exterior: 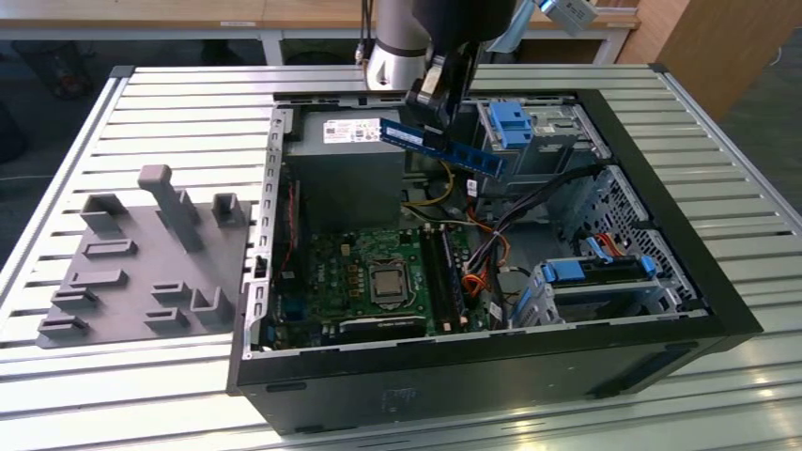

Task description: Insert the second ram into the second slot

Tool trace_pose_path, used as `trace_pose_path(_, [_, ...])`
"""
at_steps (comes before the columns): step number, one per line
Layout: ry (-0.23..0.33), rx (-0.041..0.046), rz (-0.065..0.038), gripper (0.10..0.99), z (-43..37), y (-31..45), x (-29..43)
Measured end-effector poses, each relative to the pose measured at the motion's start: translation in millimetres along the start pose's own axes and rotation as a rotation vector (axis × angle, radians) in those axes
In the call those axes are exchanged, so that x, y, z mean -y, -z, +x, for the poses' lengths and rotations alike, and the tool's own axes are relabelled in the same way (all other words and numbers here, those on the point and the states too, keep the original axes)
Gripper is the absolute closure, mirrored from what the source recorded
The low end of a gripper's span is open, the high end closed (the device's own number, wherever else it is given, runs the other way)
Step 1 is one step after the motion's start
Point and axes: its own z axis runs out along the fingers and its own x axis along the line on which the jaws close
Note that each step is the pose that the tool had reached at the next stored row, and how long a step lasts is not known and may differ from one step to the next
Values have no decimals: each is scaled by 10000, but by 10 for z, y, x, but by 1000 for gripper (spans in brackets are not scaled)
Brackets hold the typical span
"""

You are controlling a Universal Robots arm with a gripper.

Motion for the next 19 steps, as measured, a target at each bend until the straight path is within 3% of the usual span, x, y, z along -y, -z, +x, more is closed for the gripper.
trace_pose_path(19, [-262, 11, 4, 953, 0, 0, 0])
